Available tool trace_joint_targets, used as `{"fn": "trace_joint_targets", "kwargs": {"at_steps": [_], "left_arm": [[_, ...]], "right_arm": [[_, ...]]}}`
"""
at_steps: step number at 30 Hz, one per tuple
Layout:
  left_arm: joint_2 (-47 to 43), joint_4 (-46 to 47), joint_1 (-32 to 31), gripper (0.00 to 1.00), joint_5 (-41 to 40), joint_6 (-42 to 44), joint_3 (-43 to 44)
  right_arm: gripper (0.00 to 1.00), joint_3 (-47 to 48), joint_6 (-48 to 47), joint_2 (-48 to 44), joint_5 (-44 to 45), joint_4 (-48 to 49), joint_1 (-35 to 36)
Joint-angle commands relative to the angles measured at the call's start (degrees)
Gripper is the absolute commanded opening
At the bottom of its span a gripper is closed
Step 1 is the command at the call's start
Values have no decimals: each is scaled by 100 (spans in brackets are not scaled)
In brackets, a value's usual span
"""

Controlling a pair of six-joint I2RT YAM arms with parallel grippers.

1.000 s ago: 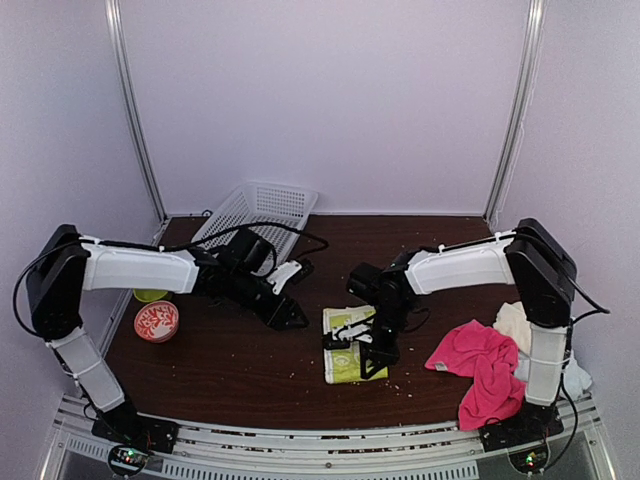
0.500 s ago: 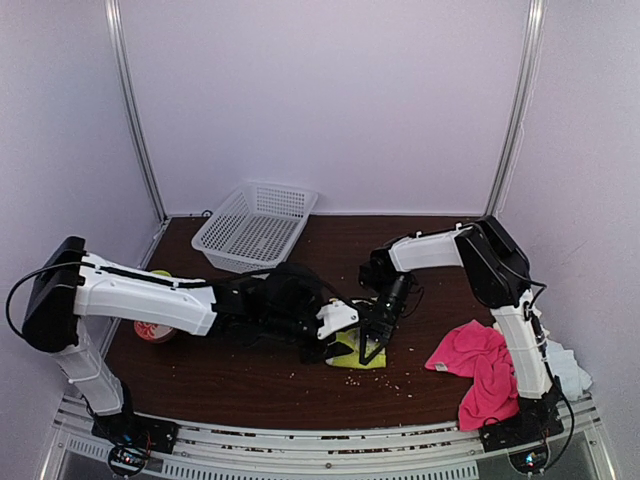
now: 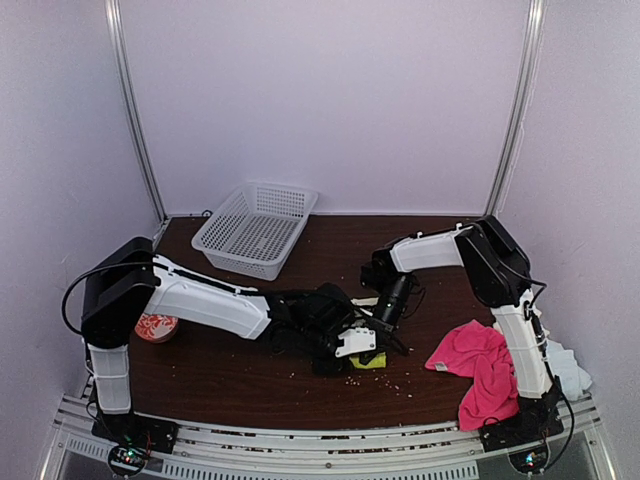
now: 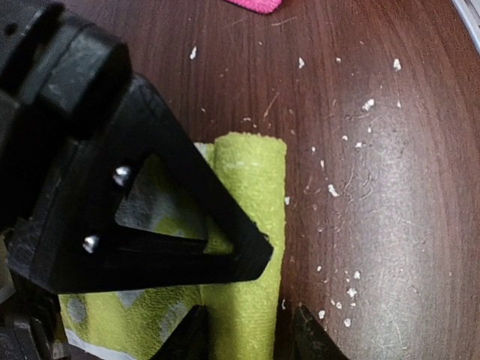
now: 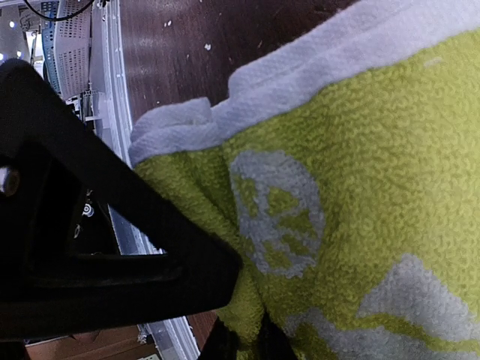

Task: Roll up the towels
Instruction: Roll the towel at the center of the board.

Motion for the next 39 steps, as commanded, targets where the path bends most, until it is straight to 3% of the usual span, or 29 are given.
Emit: {"fn": "trace_joint_targets", "kwargs": {"at_steps": [1, 5, 8, 12, 16, 22, 32, 39], "left_arm": [[196, -69, 25, 36, 4, 121, 174], [322, -87, 25, 20, -74, 75, 225], [369, -102, 25, 15, -157, 55, 217], [353, -207, 25, 6, -125, 33, 202], [266, -457, 24, 1, 48, -98, 231], [116, -754, 21, 0, 267, -408, 200], [-15, -1086, 66, 0, 909, -921, 151], [248, -1145, 330, 0, 1217, -1259, 152]], "right_arm": [[0, -245, 86, 329, 1146, 655, 32], [0, -192, 65, 297, 1132, 597, 32], [2, -142, 10, 119, 1093, 490, 33], [21, 186, -382, -296, 788, -91, -54], [27, 323, -75, -752, 630, 23, -381], [21, -45, 1095, -776, 1744, 1317, -471], [14, 1205, 1336, 194, 2149, 1290, 56], [16, 1336, 1320, -845, 1996, 1105, -635]]}}
